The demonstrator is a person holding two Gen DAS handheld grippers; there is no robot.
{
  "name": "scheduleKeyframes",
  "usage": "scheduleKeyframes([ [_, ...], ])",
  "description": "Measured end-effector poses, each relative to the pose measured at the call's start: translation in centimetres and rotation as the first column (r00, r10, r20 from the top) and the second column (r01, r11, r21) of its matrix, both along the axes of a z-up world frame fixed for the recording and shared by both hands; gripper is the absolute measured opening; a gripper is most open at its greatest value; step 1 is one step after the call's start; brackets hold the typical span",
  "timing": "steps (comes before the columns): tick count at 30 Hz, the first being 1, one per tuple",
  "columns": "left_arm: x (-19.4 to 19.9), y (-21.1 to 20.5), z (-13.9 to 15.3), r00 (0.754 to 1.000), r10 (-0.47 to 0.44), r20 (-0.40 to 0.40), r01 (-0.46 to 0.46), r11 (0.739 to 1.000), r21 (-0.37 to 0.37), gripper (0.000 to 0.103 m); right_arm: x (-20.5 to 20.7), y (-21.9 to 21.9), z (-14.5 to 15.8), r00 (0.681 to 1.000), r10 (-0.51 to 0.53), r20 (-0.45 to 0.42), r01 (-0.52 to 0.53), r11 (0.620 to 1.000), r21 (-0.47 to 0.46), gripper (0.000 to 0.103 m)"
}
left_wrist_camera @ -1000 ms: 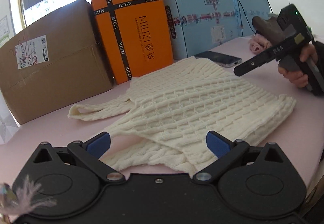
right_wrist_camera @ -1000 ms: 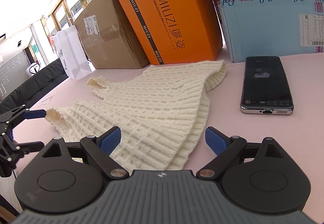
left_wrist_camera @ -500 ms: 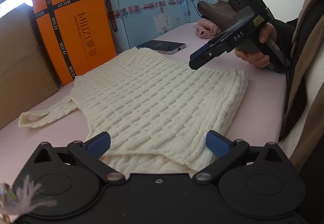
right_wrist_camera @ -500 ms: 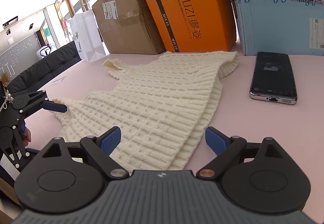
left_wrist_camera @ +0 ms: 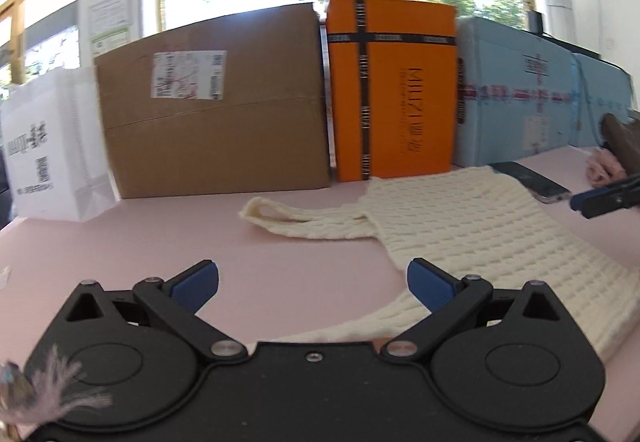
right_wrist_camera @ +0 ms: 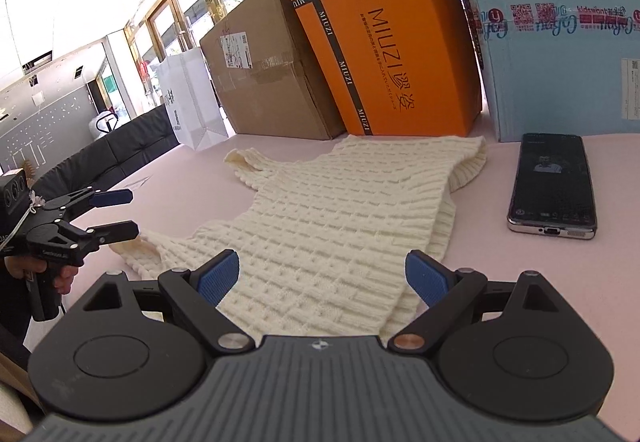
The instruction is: Fold clothes
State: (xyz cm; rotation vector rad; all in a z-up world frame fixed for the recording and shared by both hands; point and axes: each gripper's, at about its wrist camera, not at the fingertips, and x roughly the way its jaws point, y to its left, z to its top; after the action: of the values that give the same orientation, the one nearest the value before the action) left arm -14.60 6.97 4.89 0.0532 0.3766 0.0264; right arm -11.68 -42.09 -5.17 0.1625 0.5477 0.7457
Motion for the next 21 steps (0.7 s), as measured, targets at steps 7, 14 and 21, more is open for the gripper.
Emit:
scheduleKeyframes([
  [7, 2.1, 0.3, -1.1, 0.966, 0.233, -0.108, -0.225, 0.971, 0.081, 0.103, 1.6, 1.2, -1.0, 0.998, 0.021, -0.064, -0.019, 0.999, 0.044, 0.090],
  [14, 1.2, 1.9, -3.2, 0.946, 0.273, -0.175, -0.231, 0.946, 0.226, 0.103, 2.1, 1.0, -1.9, 0.996, 0.011, -0.092, -0.008, 1.000, 0.029, 0.090],
  [21, 0.2, 2.6, -1.8, 0.949, 0.309, -0.062, -0.293, 0.936, 0.195, 0.103, 1.9, 1.2, -2.0, 0.997, 0.012, -0.077, -0.011, 1.000, 0.011, 0.090],
])
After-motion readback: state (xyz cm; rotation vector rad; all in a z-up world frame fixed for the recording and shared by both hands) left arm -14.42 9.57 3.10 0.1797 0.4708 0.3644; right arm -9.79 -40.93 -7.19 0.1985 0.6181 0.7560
